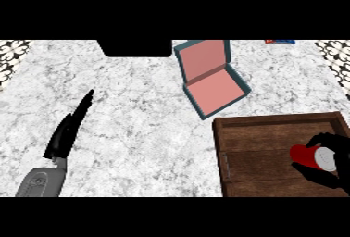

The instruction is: Pick the can from the tray and place it in the cardboard box

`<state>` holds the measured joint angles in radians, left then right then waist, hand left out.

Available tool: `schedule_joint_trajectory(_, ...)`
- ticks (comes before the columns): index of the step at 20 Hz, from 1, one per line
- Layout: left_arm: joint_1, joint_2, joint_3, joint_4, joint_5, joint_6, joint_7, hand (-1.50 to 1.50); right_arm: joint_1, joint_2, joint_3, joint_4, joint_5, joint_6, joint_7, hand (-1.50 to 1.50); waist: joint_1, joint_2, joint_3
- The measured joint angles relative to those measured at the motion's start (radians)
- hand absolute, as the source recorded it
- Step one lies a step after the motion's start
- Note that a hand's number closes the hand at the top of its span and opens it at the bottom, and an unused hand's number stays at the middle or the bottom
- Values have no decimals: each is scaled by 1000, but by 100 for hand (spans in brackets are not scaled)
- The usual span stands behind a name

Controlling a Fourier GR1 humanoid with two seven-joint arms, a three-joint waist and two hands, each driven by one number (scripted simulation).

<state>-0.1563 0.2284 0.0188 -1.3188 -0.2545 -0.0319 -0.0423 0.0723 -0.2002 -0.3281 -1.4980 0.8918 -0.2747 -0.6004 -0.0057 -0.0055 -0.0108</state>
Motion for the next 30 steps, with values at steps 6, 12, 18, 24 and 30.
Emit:
schedule_joint_trajectory(6,0,-5,-13,-12,-3,-17,-16,0,-48,88,9,-21,155,-38,237,150,36,9,-18)
schedule_joint_trajectory(12,-29,-11,-40,-26,-12,-31,-23,0,-83,116,-18,-48,314,54,504,150,102,40,-45)
schedule_joint_trajectory(18,-55,-22,-69,-28,-22,-44,-22,0,-206,157,-15,-38,470,118,784,150,166,55,-27)
schedule_joint_trajectory(24,-77,-31,-92,-24,-29,-58,-17,0,-392,190,-10,-17,640,167,1097,150,210,54,-15)
schedule_joint_trajectory(30,-99,-42,-107,-12,-33,-67,-4,0,-595,198,5,31,825,268,1427,150,227,47,-9)
